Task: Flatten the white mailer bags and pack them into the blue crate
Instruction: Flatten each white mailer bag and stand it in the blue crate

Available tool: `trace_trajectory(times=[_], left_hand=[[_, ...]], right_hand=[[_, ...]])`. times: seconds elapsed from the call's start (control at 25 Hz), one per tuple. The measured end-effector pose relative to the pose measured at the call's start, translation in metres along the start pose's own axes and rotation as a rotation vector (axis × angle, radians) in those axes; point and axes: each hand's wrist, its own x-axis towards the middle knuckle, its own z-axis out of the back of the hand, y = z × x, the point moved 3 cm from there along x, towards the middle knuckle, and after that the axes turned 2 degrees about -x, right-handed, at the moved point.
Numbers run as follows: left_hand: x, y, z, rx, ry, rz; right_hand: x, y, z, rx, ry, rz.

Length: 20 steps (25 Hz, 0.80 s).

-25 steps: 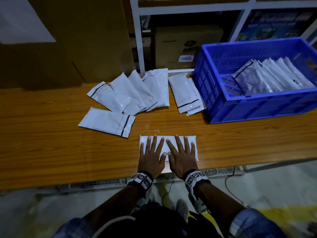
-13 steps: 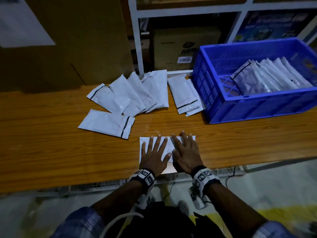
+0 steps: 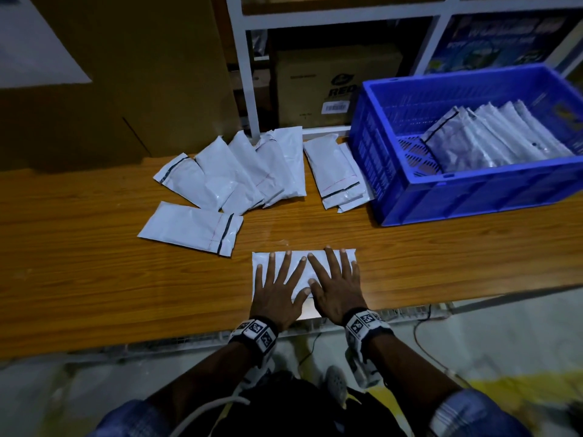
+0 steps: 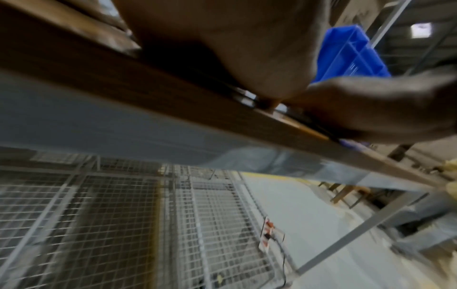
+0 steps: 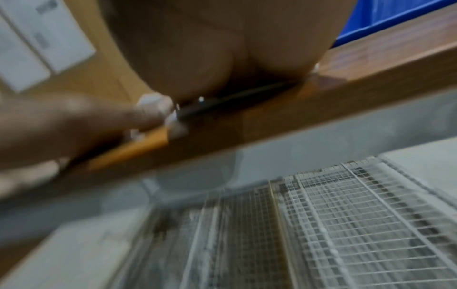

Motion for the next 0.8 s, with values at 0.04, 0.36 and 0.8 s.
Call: trace_trajectory(times=[0.04,0.36,0.8], left_hand=[[0.001,-0.001,-0.002,-0.001,0.011,0.006],[0.004,0.001,0.0,-0.033,0.04,0.017],[-0.004,0.001,-0.004,-0.049,0.017,0.082]], right_hand=[[0.001,-0.002,0.001,0.011,0.027,-0.001],[-0.011,0.008,0.008,-0.011,-0.011,0.041],[-0.001,0.003,0.0,-0.034,-0.015,0.041]])
